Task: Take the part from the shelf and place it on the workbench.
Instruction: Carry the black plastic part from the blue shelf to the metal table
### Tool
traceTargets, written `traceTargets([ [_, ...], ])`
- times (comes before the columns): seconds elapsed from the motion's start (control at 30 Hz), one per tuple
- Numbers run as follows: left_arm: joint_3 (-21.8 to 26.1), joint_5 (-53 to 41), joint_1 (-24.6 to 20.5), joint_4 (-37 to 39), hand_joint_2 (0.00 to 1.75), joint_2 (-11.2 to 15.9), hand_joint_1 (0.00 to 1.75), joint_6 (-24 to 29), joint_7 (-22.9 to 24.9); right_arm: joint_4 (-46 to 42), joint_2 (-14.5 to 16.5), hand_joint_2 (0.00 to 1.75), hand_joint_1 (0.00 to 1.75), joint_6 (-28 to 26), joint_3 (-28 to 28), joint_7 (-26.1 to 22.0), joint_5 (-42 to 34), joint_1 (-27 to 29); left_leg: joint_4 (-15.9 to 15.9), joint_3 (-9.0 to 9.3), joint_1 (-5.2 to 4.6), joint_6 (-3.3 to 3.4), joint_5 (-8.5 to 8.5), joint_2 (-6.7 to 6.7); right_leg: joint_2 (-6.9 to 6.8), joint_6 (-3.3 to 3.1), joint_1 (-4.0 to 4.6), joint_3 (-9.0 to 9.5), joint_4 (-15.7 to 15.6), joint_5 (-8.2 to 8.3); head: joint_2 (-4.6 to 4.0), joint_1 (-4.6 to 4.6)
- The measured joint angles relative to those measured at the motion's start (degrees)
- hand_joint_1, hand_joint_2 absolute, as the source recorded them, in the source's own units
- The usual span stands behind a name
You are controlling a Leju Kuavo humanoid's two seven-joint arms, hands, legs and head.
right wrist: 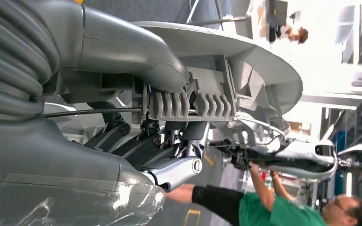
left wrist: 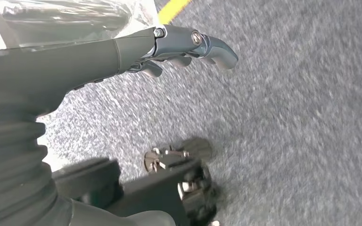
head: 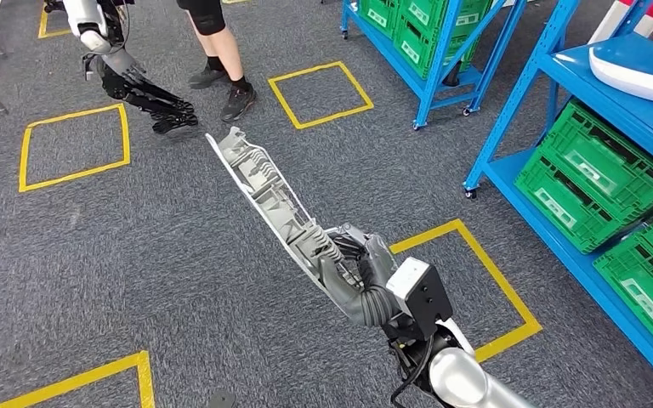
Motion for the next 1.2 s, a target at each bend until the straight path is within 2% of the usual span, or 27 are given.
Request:
traceTargets([
  [0.03,-0.2,-0.2,0.0,0.0,1.75,0.0,0.00,0.4,0.0,0.0,0.0,1.75,1.75,0.0,0.0,0.0,0.2,0.1,0.0,-0.35,0.15,-0.37,0.17,-0.66,0.38,0.00,0.02,0.21,-0.6,-0.23,0.00,-0.05],
  [0.1,-0.5,-0.6,0.2,0.0,1.75,0.0,0.00,1.1,-0.1,0.0,0.0,1.75,1.75,-0.2,0.0,0.0,0.4,0.1,-0.1,-0.77,0.35,-1.07,0.44,-1.70,-0.90,-0.35,-0.02,0.42,-1.1,-0.11,0.00,-0.04],
  [0.13,-0.6,-0.7,0.3,0.0,1.75,0.0,0.00,1.4,-0.1,-0.1,0.1,1.75,1.75,-0.3,0.0,0.1,0.4,0.1,0.2,-0.99,0.22,-1.42,0.13,-0.99,-1.66,-0.64,-0.15,0.67,-1.4,0.01,0.00,-0.19],
  [0.17,-0.7,-0.8,0.3,0.1,1.75,0.0,0.00,1.6,-0.1,-0.1,0.1,1.75,1.75,-0.4,0.0,0.1,0.5,0.2,1.4,-1.54,0.09,-1.78,-0.69,0.46,-2.51,-0.92,-0.31,0.94,-1.7,0.12,-0.01,-0.54],
  [0.23,-0.9,-0.9,0.2,0.1,1.75,-0.1,0.00,1.8,-0.1,-0.2,0.1,1.75,1.75,-0.6,-0.1,0.2,0.5,0.3,7.1,-4.07,0.12,-2.53,-3.75,4.25,-4.24,-1.32,-0.30,1.34,-2.0,0.11,-0.01,-1.21],
  [0.3,-1.0,-0.9,0.1,0.1,1.75,-0.1,0.00,1.7,-0.1,-0.2,0.1,1.75,1.75,-0.6,-0.1,0.3,0.6,0.5,13.6,-7.03,0.50,-3.11,-6.11,5.63,-6.01,-1.43,-0.22,1.46,-2.0,-0.07,0.00,-1.39],
  [0.33,-1.0,-0.8,0.2,0.1,1.75,-0.1,0.00,1.7,-0.1,-0.2,0.1,1.75,1.75,-0.7,-0.1,0.4,0.6,0.5,14.7,-7.42,0.65,-3.28,-5.94,5.79,-6.82,-1.38,-0.21,1.53,-1.9,-0.18,0.00,-1.39],
  [0.37,-1.1,-0.7,0.2,0.1,1.75,-0.1,0.00,1.7,-0.1,-0.2,0.1,1.75,1.75,-0.7,-0.1,0.4,0.7,0.6,13.3,-6.64,0.75,-3.36,-4.71,5.95,-7.56,-1.26,-0.22,1.65,-1.9,-0.31,0.00,-1.40],
  [0.4,-1.1,-0.7,0.2,0.1,1.75,-0.1,0.00,1.7,-0.1,-0.2,0.1,1.75,1.75,-0.7,-0.1,0.5,0.7,0.6,10.0,-4.79,0.80,-3.33,-2.73,6.48,-8.25,-1.11,-0.22,1.87,-1.9,-0.49,0.00,-1.40],
  [0.47,-1.3,-0.5,0.2,0.1,1.75,-0.1,0.00,1.6,-0.1,-0.2,0.1,1.75,1.75,-0.6,-0.1,0.5,0.8,0.6,2.5,-0.74,0.41,-2.92,-0.18,8.82,-9.52,-0.63,-0.06,2.37,-1.9,-0.92,0.00,-1.40],
  [0.53,-1.4,-0.5,0.0,0.1,1.75,-0.1,0.00,1.4,-0.1,-0.3,0.1,1.75,1.75,-0.6,-0.2,0.6,0.9,0.7,-0.4,0.76,-0.18,-1.97,-0.04,10.22,-10.65,0.01,0.24,2.70,-2.0,-1.20,0.00,-1.27],
  [0.6,-1.6,-0.6,0.1,0.1,1.75,0.0,0.00,0.6,-0.1,-0.3,0.1,1.75,1.75,-0.6,-0.2,0.6,1.0,0.6,-0.6,0.64,-0.41,-0.95,-0.03,9.25,-11.76,0.68,0.32,3.03,-2.2,-1.34,0.00,-1.13],
  [0.63,-1.6,-0.8,0.2,0.1,1.75,0.1,0.00,-0.1,0.0,-0.4,0.1,1.75,1.75,-0.6,-0.3,0.6,1.1,0.5,-0.8,0.67,-0.32,-0.58,0.06,8.61,-11.39,0.99,0.22,3.16,-2.2,-1.68,0.00,-1.00],
  [0.7,-1.8,-1.0,-0.1,0.1,1.75,0.5,0.00,-1.3,0.2,-0.4,0.1,1.75,1.75,-0.5,-0.3,0.6,1.2,0.4,-1.2,0.79,-0.02,0.14,0.29,7.39,-8.48,1.24,0.00,2.13,0.4,-3.66,0.00,-0.72],
  [0.73,-1.9,-1.1,-0.3,0.1,1.75,0.6,0.00,-1.7,0.2,-0.4,0.1,1.75,1.75,-0.5,-0.4,0.6,1.3,0.4,-1.2,0.81,0.06,0.39,0.32,6.77,-6.58,1.20,-0.06,0.68,3.4,-5.30,0.00,-0.48],
  [0.77,-2.0,-1.1,-0.5,0.1,1.75,0.7,0.00,-1.9,0.2,-0.4,0.1,1.75,1.75,-0.5,-0.4,0.7,1.3,0.5,-1.2,0.79,0.02,0.58,0.32,6.09,-5.40,1.11,-0.05,-1.23,7.2,-6.94,0.00,-0.32],
  [0.8,-2.0,-1.1,-0.7,0.1,1.75,0.9,0.00,-2.0,0.2,-0.4,0.1,1.75,1.75,-0.5,-0.4,0.7,1.3,0.6,-1.2,0.78,-0.06,0.69,0.30,5.33,-4.91,1.05,-0.01,-3.12,10.8,-8.04,0.00,-0.19],
  [0.83,-2.0,-1.1,-0.7,0.1,1.75,1.0,0.00,-2.1,0.3,-0.4,0.1,1.75,1.75,-0.5,-0.4,0.7,1.3,0.6,-1.1,0.79,-0.14,0.73,0.27,4.50,-4.71,1.01,0.01,-4.44,12.9,-8.16,0.00,-0.13],
  [0.87,-2.0,-1.1,-0.7,0.1,1.75,1.1,0.00,-2.2,0.3,-0.4,0.1,1.75,1.75,-0.5,-0.4,0.7,1.3,0.6,-1.0,0.80,-0.20,0.74,0.24,3.64,-4.62,0.96,0.02,-4.87,13.0,-7.16,0.00,-0.13],
  [0.93,-2.0,-1.1,-0.8,0.1,1.75,1.2,0.00,-2.4,0.4,-0.4,0.1,1.75,1.75,-0.5,-0.4,0.7,1.3,0.6,-0.6,0.81,-0.16,0.58,0.07,1.85,-3.56,0.74,-0.08,-3.11,7.6,-2.75,0.00,-0.11],
  [0.97,-2.1,-1.1,-0.8,0.1,1.75,1.3,0.00,-2.4,0.4,-0.4,0.1,1.75,1.75,-0.5,-0.4,0.8,1.3,0.6,-0.4,0.68,-0.16,0.37,-0.04,1.03,-2.03,0.63,-0.22,-1.89,4.4,-1.00,-0.01,-0.16],
  [1.0,-2.1,-1.1,-0.9,0.1,1.75,1.3,0.00,-2.5,0.4,-0.4,0.1,1.75,1.75,-0.5,-0.4,0.8,1.3,0.6,0.0,0.38,-0.07,0.09,-0.09,0.24,-0.59,0.59,-0.37,-0.82,1.7,-0.06,-0.01,-0.26],
  [1.03,-2.1,-1.1,-0.9,0.1,1.75,1.3,0.00,-2.5,0.4,-0.3,0.1,1.75,1.75,-0.4,-0.4,0.8,1.3,0.6,0.2,-0.02,0.09,-0.26,-0.05,-0.46,0.47,0.55,-0.40,-0.27,0.2,0.11,-0.01,-0.36],
  [1.07,-2.2,-1.1,-0.9,0.1,1.75,1.3,0.00,-2.6,0.5,-0.3,0.1,1.75,1.75,-0.4,-0.3,0.8,1.3,0.6,0.2,-0.43,0.27,-0.64,0.10,-1.16,0.85,0.51,-0.36,-0.09,-0.2,-0.21,-0.01,-0.41],
  [1.1,-2.2,-1.1,-0.9,0.1,1.75,1.4,0.00,-2.7,0.5,-0.3,0.1,1.75,1.75,-0.4,-0.4,0.8,1.3,0.5,0.2,-0.72,0.44,-1.03,0.29,-1.90,0.28,0.39,-0.34,0.08,-0.6,-0.31,0.00,-0.43],
  [1.13,-2.3,-1.0,-0.7,0.1,1.75,1.5,0.00,-2.8,0.5,-0.3,0.2,1.75,1.75,-0.4,-0.4,0.8,1.3,0.5,0.2,-0.88,0.44,-1.39,0.30,-1.76,-0.46,0.15,-0.36,0.23,-0.8,-0.21,0.00,-0.38],
  [1.2,-2.3,-1.0,-0.6,0.1,1.75,1.6,0.00,-2.9,0.6,-0.3,0.3,1.75,1.75,-0.4,-0.4,0.8,1.3,0.4,2.1,-1.80,0.11,-2.10,-0.90,1.34,-2.17,-0.47,-0.58,0.90,-1.5,-0.08,-0.01,-0.74],
])
